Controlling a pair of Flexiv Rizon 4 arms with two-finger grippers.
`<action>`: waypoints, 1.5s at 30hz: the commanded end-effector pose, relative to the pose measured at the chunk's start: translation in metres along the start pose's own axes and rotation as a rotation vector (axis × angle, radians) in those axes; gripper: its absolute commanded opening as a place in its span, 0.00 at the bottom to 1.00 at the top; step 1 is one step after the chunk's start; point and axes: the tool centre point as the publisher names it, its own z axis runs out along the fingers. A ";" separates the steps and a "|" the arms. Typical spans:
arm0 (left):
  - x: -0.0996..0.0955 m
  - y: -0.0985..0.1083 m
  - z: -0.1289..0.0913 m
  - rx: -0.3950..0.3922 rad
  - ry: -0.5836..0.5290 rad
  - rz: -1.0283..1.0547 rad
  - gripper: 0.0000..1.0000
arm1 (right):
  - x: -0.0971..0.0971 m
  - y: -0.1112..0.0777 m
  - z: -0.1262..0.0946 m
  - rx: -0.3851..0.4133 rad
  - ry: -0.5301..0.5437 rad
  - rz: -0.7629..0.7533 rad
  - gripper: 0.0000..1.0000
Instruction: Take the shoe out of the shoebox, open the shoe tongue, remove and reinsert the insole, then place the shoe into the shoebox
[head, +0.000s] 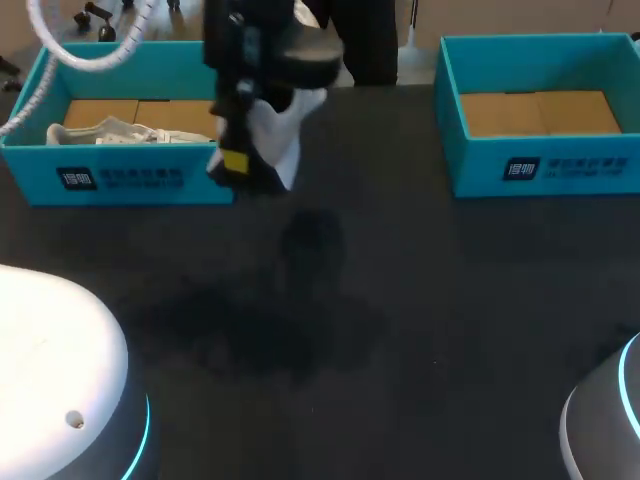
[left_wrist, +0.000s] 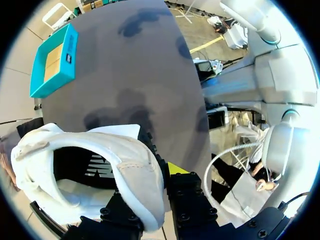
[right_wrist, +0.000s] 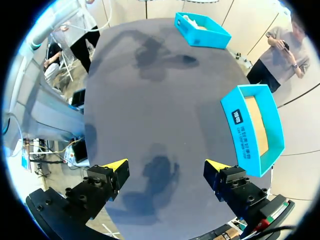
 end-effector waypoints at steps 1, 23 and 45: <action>-0.020 0.045 0.004 0.030 0.016 0.012 0.00 | -0.002 0.001 0.001 0.002 0.003 0.001 1.00; -0.121 0.199 0.019 0.026 -0.006 -0.037 0.00 | -0.002 0.001 0.001 0.002 0.003 0.001 1.00; -0.188 0.318 0.044 0.040 -0.098 -0.102 0.00 | -0.002 0.001 0.001 0.002 0.003 0.001 1.00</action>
